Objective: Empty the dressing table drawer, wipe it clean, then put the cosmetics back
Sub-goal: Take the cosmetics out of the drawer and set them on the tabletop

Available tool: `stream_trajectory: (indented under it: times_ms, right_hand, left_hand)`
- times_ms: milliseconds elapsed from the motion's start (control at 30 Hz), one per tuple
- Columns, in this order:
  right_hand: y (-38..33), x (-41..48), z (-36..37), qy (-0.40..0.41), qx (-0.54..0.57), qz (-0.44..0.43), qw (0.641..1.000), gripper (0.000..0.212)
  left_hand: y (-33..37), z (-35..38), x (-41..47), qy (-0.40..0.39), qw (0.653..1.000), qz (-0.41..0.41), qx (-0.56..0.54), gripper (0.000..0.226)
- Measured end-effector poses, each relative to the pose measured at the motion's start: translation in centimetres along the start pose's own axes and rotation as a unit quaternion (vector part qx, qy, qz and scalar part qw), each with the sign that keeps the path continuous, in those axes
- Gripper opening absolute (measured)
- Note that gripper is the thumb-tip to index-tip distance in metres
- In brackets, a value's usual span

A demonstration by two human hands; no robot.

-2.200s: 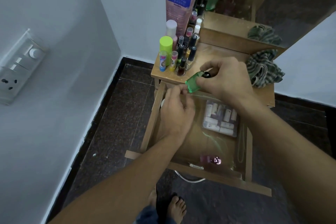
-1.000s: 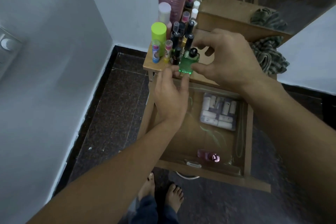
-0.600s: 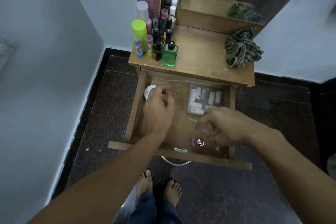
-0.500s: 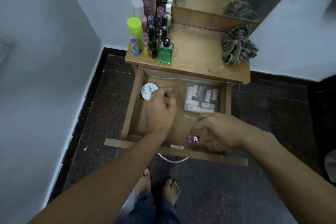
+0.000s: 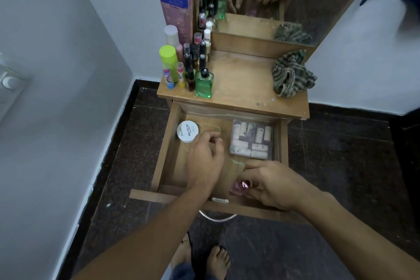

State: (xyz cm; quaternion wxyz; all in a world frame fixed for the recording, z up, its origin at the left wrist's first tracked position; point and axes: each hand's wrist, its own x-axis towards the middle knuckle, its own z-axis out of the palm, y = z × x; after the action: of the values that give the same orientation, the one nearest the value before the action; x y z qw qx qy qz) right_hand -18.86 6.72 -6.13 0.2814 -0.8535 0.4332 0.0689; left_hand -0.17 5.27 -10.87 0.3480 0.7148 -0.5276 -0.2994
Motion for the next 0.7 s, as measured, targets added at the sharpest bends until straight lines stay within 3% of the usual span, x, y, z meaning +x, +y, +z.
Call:
stream_trajectory:
  times_ms: [200,533,700]
  right_hand:
    - [-0.3,0.1,-3.2,0.069,0.007,0.008,0.998,0.038]
    - [-1.6,4.5,-16.4,0.308,0.053,0.091,0.946,0.015]
    - [-1.2,9.8,-18.3,0.337,0.041,0.134,0.931,0.019]
  left_hand:
    - [0.0,-0.6,0.2,0.012,1.000,-0.006,-0.003,0.014]
    - [-0.3,-1.1,1.0,-0.002,1.000,-0.022,-0.002,0.020]
    - [0.4,-0.8,2.1,0.055,0.998,0.012,-0.019,0.018]
